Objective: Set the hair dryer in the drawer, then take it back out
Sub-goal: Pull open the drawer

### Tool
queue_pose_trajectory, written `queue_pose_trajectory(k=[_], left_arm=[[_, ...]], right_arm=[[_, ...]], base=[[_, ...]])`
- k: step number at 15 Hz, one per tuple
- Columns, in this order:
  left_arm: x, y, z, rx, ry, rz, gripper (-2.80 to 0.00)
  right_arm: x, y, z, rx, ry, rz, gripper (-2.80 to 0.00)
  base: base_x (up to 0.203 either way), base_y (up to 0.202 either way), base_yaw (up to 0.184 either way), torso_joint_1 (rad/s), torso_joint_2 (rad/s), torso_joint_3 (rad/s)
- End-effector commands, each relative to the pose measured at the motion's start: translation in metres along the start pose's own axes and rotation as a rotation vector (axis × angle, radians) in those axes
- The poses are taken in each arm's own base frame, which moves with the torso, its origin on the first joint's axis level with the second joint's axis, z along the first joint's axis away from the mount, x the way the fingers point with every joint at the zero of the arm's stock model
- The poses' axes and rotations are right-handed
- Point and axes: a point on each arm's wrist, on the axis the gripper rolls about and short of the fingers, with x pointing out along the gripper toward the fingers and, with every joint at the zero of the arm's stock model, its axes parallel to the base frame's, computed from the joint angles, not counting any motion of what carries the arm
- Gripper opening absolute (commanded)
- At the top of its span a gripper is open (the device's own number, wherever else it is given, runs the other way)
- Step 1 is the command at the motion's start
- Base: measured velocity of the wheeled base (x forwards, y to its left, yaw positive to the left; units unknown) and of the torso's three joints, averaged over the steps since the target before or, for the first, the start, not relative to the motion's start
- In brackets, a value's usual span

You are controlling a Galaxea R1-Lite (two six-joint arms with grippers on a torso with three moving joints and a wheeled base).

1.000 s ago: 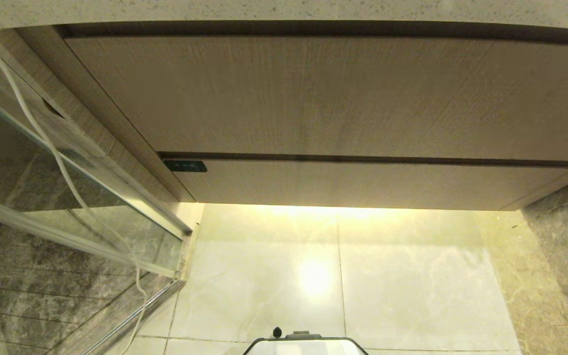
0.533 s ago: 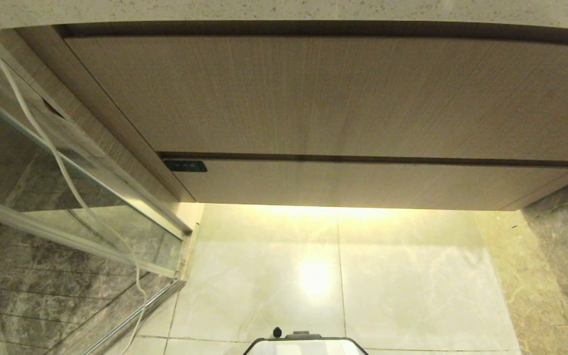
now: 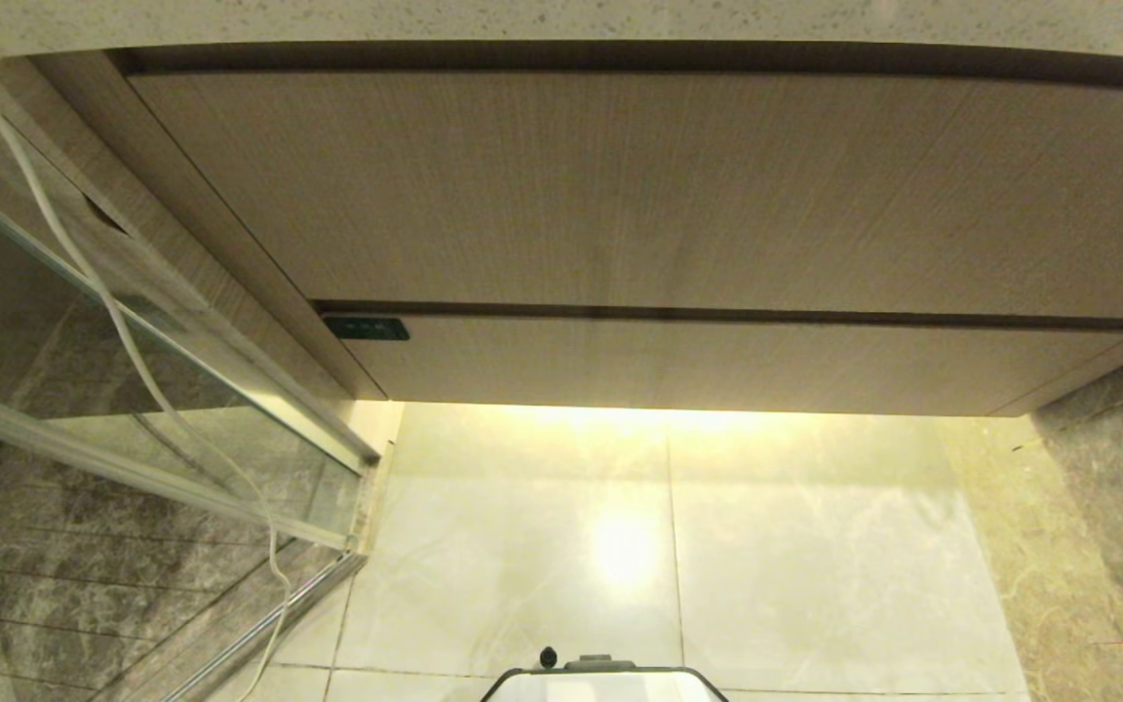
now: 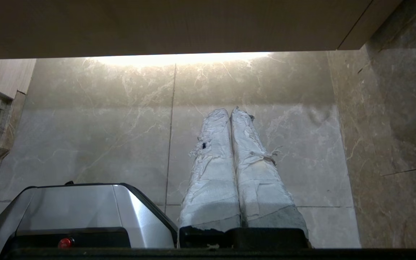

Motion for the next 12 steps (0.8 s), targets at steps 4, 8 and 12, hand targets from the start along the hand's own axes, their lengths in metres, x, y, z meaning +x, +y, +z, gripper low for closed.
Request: queue_pose_trajectory(k=[4,8,12], left_arm=[[0.0001,0.0000,-0.0004,0.000,0.001,0.000,-2.80],[0.0001,0.0000,-0.0004,0.000,0.001,0.000,-2.80],[0.0001,0.0000,-0.0004,0.000,0.001,0.000,-2.80]], right_arm=[[0.0001,0.0000,-0.0004,-0.001,0.001,0.000,-2.80],[0.0000,0.0001,-0.0002,-0.011,-0.002,0.007,-2.80],[-0.0015,0.0006,0.0057,-0.064,-0.027,0.018,-2.80]], base=[[0.000,0.000,0.000,0.000,0.00,0.000],[0.000,0.000,0.000,0.000,0.00,0.000],[0.000,0.000,0.000,0.000,0.00,0.000]])
